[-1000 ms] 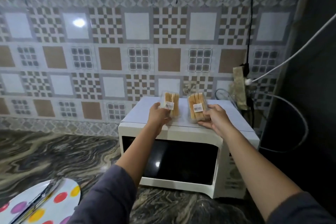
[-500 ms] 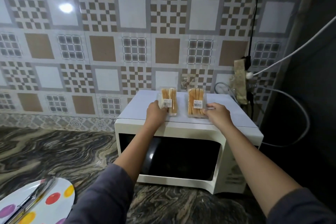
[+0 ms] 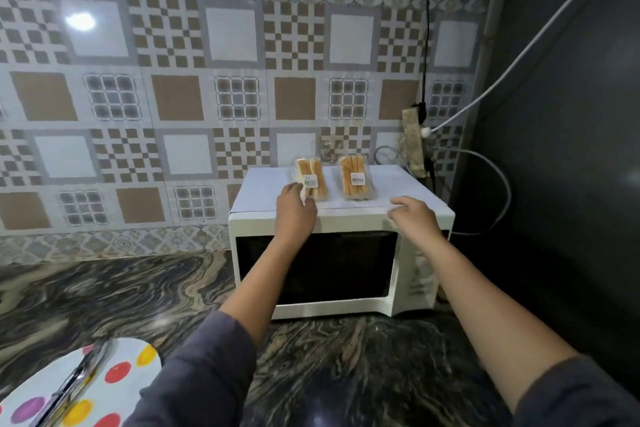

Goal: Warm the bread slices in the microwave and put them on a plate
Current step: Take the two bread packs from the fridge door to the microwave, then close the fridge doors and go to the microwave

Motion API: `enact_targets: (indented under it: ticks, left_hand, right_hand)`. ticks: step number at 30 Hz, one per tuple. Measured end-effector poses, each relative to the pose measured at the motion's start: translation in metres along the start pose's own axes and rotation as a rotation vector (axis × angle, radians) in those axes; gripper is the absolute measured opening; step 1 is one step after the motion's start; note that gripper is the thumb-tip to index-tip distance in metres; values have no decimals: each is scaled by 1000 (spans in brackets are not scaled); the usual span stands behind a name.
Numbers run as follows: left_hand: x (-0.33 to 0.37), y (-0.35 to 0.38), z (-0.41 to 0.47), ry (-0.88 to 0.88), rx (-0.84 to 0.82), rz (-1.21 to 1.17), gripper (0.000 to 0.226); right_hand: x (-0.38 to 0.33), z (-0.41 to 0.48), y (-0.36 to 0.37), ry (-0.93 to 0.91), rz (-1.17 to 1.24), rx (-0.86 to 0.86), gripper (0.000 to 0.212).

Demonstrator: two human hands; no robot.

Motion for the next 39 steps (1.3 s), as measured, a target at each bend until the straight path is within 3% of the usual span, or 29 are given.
enact_targets:
  ticks: [12,23,30,39]
  left_hand:
    - [139,114,-180,202,-527,-317,36]
    - [358,205,-405,438,-910,-617,27]
    - [510,261,-542,528,-1036,-717,26]
    - [680,350,-652,617,-1089,-729,31]
  right_hand:
    - [150,-222,-163,301,58,382,34]
    - [285,-440,-348,449,145,924,25]
    - [373,-552,-486,544,201,1017,26]
    - [469,-648,-659,605,137,1107,30]
Point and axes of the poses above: each hand's wrist, its own z-axis towards the middle knuckle, its own y-axis out of the palm, x = y × z, the point moved 4 cm from there along z, towards the middle knuckle, and after that the axes turned 15 degrees about y, right-handed, at the moved point
